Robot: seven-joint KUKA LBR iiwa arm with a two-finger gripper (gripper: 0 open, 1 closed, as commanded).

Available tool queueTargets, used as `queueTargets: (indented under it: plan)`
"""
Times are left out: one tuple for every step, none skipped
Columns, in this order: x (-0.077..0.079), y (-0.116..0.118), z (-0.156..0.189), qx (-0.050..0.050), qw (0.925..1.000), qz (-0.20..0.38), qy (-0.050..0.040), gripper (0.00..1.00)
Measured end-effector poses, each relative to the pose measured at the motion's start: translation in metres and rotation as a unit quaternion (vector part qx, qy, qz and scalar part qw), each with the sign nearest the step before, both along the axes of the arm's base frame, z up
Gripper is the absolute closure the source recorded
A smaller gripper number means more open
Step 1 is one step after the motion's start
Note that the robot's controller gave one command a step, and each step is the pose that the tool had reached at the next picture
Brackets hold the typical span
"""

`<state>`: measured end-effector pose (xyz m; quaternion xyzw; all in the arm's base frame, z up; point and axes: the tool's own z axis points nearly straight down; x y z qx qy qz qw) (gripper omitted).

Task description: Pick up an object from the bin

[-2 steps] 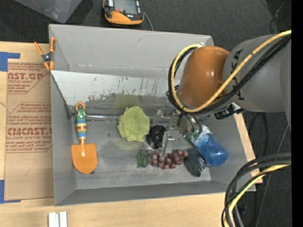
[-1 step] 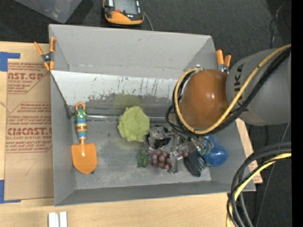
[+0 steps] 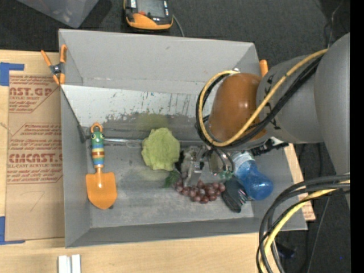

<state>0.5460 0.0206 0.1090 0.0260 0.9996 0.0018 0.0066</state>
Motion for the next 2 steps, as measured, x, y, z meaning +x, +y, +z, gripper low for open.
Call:
queueTargets:
  plan:
    - [0.0,0.0,0.0,0.0,1.0,0.0,0.0,1.0]
    - [0.001,-0.006,-0.019,0.003,0.9999,-0.009,-0.007,1.0]
